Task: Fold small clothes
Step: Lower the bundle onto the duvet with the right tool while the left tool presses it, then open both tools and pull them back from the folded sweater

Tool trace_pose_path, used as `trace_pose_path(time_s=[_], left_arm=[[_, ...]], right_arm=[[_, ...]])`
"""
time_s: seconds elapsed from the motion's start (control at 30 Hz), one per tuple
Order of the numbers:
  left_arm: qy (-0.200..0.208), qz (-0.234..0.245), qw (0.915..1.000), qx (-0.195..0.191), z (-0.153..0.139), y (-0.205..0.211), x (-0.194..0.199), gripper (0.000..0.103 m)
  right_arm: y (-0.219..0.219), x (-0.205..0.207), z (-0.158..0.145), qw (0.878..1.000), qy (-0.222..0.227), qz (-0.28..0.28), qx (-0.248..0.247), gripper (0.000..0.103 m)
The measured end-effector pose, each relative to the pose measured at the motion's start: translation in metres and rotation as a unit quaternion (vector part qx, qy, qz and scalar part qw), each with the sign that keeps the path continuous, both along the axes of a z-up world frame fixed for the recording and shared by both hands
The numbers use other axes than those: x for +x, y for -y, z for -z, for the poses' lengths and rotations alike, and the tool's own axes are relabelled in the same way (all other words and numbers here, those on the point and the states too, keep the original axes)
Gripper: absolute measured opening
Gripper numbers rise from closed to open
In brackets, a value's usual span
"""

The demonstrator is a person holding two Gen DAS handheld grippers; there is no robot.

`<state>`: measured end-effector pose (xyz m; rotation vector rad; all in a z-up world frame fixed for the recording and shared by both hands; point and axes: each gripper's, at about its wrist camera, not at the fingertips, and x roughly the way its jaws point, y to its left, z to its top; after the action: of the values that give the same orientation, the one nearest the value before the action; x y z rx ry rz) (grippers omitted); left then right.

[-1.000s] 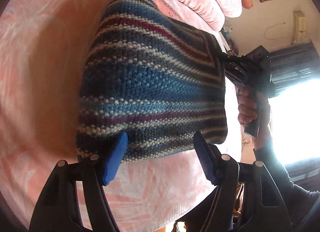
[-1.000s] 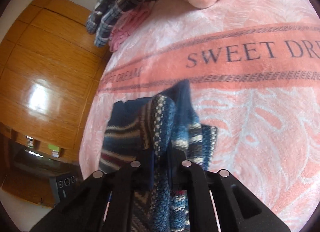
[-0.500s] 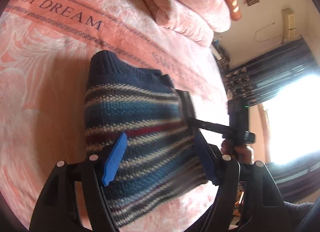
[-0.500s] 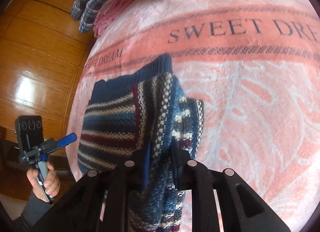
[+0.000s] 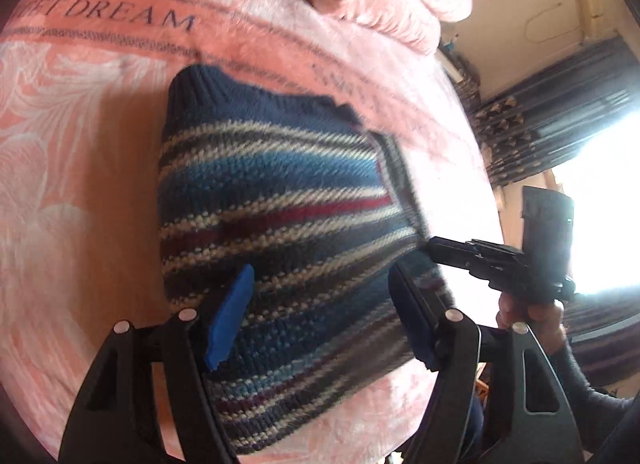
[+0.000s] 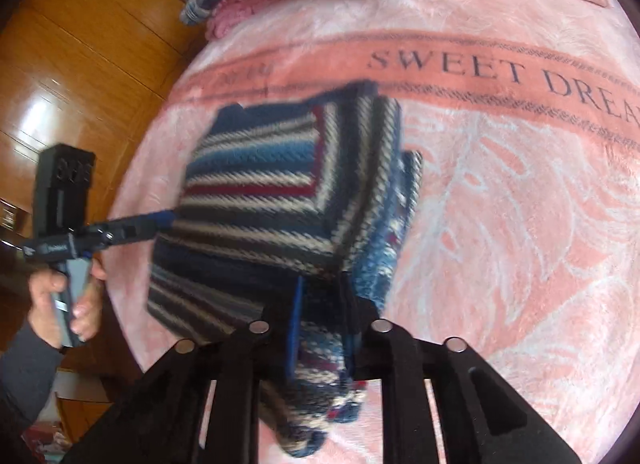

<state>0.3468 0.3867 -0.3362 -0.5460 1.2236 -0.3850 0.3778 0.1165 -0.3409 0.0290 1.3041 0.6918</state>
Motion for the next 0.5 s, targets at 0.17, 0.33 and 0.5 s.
trace_pose_path(time_s=[0.17,0.33,0.5], left_arm=[[0.016,-0.019,0.9997,0.007,-0.023,0.0,-0.006,0.072],[0.052,-0.029,0.9982,-0.007,-0.042,-0.011,-0.048,0.077],[-0.022,-0.035,0.9971,0.064,0.015,-0.001,-0.045,0.078]], right_arm=[[0.01,-0.012,-0.015,1.0,0.017,0.011,-0.001,0.005],[0.002,-0.049,-0.031,0.999,0.04,-0.029,-0.011,0.006],[0.007,-0.047,-0.002,0.999,0.018,-0.008,-0.034,0.0]])
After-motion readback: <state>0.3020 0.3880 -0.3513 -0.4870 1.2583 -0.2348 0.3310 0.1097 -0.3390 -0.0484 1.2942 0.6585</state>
